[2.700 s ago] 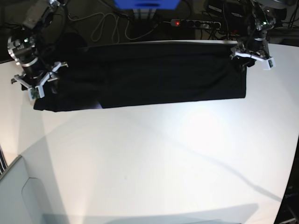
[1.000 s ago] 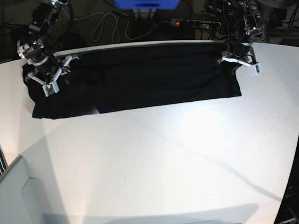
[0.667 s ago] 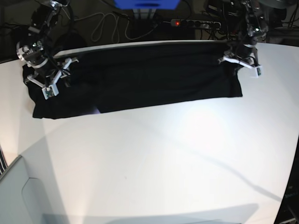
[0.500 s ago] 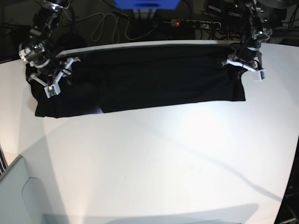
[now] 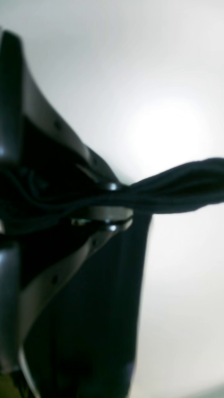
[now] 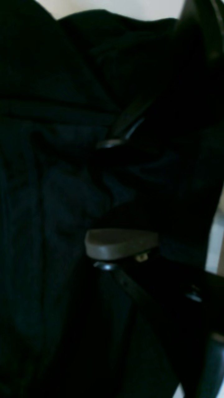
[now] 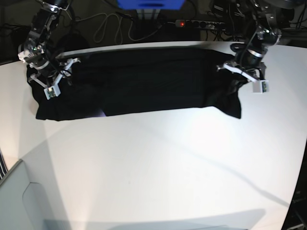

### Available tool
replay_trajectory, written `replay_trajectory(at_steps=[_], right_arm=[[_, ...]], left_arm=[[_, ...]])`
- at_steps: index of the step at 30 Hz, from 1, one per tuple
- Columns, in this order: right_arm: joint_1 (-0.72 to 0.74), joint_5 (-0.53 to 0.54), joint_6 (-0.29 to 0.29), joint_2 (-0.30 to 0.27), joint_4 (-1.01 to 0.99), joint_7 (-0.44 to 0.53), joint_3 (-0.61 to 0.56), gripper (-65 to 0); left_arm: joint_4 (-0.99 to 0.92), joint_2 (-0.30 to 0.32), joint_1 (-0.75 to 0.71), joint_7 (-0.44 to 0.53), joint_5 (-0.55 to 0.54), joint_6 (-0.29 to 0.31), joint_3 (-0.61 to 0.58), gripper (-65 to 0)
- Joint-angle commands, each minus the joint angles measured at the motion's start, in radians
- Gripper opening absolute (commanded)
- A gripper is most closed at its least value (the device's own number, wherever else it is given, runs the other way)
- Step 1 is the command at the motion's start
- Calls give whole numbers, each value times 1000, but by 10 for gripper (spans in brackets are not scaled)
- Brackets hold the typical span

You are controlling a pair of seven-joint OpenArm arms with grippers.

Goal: Fold the T-shirt properly
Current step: 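Lift the strip end with the left gripper toward the right gripper, then fold the strip end with the left gripper over onto the middle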

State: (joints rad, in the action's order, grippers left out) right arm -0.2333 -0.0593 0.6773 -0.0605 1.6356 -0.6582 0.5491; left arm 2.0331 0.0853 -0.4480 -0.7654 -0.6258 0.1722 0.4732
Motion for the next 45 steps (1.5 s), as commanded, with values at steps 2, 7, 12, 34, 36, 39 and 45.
replay_trajectory(at_steps=[2,7,12,34,36,39,45], right_arm=[[2,6,21,-6,12,8,1,-347],[-1,6,21,-5,12,8,-2,-347],[-11,6,21,-5,18,8,-2,-347],[-15,6,21,-6,19,8,-2,-347],[-15,6,21,-6,19,8,-2,-348],[-15,6,21,-6,19,8,-4,-348],[-13,6,21,-6,19,8,-4,-348]], left_arm=[[27,-46,8,-18,-7,5,-1,-650],[19,-104,33,-38,-6,3,-121,-650],[16,-104,73,-38,4,-3,-265,-650],[-295,-106,274,16,5,-4,-586,-650],[-295,-106,274,40,5,-4,-615,-650],[-295,-106,277,62,5,-4,-660,-650],[-311,-106,309,62,5,-4,-693,-650]])
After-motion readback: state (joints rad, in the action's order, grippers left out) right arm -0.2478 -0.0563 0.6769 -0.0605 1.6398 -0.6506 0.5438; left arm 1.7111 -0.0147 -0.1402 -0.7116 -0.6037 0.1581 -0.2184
